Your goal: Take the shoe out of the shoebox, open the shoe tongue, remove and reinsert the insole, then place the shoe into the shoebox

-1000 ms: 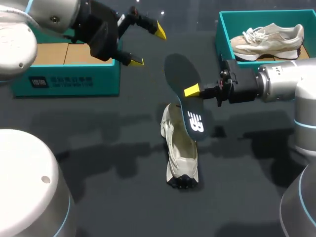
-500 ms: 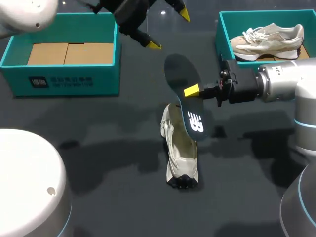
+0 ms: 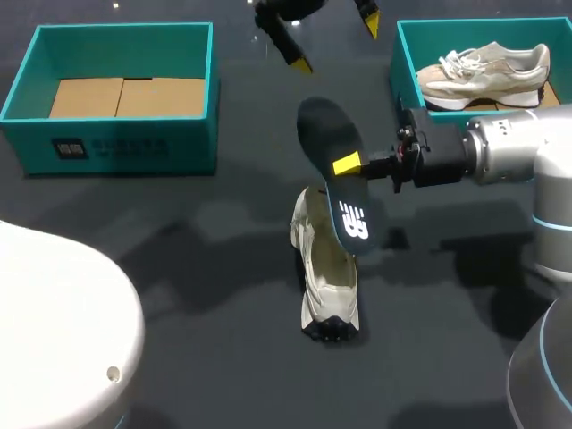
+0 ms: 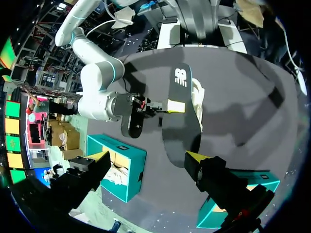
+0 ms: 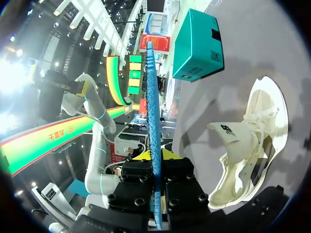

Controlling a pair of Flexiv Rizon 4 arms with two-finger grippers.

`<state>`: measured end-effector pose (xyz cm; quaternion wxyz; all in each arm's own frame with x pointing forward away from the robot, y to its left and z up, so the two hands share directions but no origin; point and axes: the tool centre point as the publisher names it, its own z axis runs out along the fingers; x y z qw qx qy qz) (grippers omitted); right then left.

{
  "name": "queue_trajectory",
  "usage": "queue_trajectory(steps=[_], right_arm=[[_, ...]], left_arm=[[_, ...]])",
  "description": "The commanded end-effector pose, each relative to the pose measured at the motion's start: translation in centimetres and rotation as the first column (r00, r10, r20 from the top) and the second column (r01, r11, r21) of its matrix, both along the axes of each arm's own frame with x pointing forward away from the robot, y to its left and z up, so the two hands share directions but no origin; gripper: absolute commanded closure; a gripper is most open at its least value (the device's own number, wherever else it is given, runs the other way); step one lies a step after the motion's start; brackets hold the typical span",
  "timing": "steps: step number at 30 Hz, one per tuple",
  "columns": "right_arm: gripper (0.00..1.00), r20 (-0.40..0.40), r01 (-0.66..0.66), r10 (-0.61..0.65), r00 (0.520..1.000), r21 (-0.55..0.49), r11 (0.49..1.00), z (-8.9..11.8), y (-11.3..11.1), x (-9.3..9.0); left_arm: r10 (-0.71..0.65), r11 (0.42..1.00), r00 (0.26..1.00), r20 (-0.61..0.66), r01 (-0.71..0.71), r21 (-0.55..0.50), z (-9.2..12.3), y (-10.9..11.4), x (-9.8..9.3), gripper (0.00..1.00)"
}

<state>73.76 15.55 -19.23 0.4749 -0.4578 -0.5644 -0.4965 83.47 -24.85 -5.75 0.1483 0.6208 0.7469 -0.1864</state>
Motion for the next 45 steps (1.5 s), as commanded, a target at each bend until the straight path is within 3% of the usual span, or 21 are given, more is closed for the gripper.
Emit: queue_trajectory(steps=[1, 12, 21, 25, 31, 35, 40, 45], right_arm=[[1.0, 0.0, 0.001, -0.001, 1.0, -0.001, 1.0, 0.0, 0.0, -0.1], [1.0, 0.0, 0.001, -0.001, 1.0, -0.001, 1.0, 0.0, 0.0, -0.1], [1.0, 0.0, 0.001, -0.001, 1.0, -0.001, 1.0, 0.0, 0.0, -0.1], [1.0, 0.0, 0.001, -0.001, 1.0, -0.001, 1.0, 0.0, 0.0, -0.1], [1.0, 0.0, 0.001, -0.001, 1.0, -0.001, 1.0, 0.0, 0.0, -0.1], [1.0, 0.0, 0.001, -0.001, 1.0, -0.001, 1.0, 0.0, 0.0, -0.1], [1.0, 0.0, 0.001, -0.001, 1.0, -0.001, 1.0, 0.0, 0.0, -0.1], [1.0, 0.0, 0.001, -0.001, 1.0, -0.001, 1.0, 0.0, 0.0, -0.1]], left_arm=[[-0.031, 0.863, 0.997, -0.074, 0.064, 0.502, 0.2, -0.7, 0.3, 0.0], [-0.072, 0.816, 0.994, -0.079, 0.105, 0.569, -0.2, -1.5, -0.3, 0.0], [-0.08, 0.822, 0.992, -0.093, 0.119, 0.557, -1.5, -1.6, -0.7, 0.0], [-0.101, 0.857, 0.992, -0.072, 0.123, 0.5, -1.8, -1.3, -1.2, 0.0], [-0.116, 0.958, 0.993, 0.013, 0.108, 0.267, -1.5, 0.0, -2.1, 0.0], [-0.086, 0.991, 0.995, 0.041, 0.081, 0.102, -1.6, 1.1, -2.4, 0.0], [-0.048, 0.996, 0.996, 0.069, 0.053, -0.068, -2.1, 2.0, -2.9, 0.0], [0.006, 0.954, 0.997, 0.073, 0.016, -0.301, -2.5, 3.2, -3.0, 0.0]])
